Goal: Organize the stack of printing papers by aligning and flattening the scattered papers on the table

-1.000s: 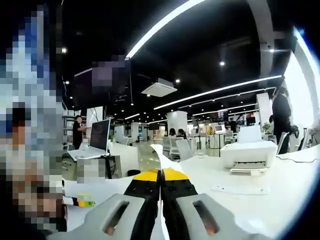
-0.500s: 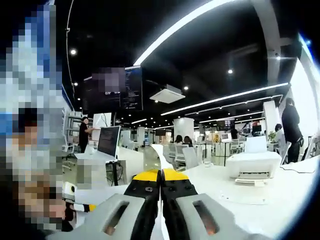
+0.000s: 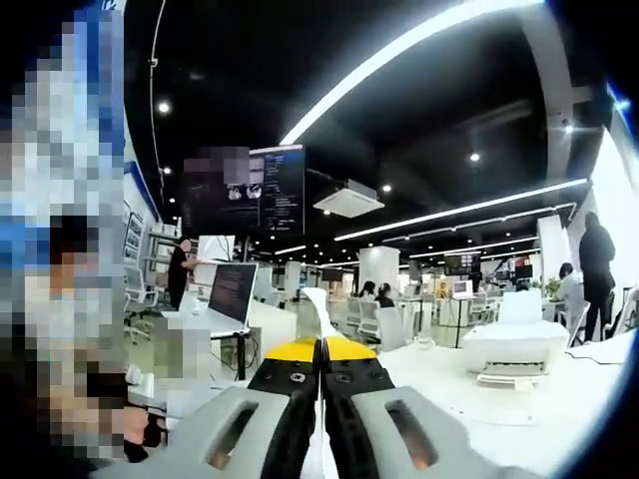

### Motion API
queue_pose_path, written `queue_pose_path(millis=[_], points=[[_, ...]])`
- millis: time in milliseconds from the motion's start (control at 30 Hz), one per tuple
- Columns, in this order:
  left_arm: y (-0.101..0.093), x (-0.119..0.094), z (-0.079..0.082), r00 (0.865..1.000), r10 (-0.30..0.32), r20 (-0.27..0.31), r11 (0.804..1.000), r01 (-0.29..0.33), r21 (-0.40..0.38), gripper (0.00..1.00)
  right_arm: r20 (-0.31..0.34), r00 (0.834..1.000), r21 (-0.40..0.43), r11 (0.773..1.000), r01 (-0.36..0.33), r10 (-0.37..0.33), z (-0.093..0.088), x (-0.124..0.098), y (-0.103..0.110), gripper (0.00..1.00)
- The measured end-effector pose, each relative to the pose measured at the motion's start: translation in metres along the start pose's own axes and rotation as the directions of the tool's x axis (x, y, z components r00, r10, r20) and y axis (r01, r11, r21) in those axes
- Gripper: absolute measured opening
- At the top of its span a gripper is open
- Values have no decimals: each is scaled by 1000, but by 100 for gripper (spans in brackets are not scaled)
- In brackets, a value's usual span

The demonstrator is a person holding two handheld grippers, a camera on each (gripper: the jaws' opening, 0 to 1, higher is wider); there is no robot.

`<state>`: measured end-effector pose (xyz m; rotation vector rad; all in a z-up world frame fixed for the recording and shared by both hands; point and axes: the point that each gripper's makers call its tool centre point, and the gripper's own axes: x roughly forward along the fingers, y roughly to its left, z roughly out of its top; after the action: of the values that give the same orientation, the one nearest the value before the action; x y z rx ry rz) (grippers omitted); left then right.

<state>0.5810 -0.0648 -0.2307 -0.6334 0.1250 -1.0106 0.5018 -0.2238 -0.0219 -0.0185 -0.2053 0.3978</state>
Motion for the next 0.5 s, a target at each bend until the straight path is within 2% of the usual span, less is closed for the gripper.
queue_pose_path(millis=[500], points=[[-1,0,0,1000,0,2,1000,0,1,6,41,997,-42,997,-60,62,27,-7,31,0]])
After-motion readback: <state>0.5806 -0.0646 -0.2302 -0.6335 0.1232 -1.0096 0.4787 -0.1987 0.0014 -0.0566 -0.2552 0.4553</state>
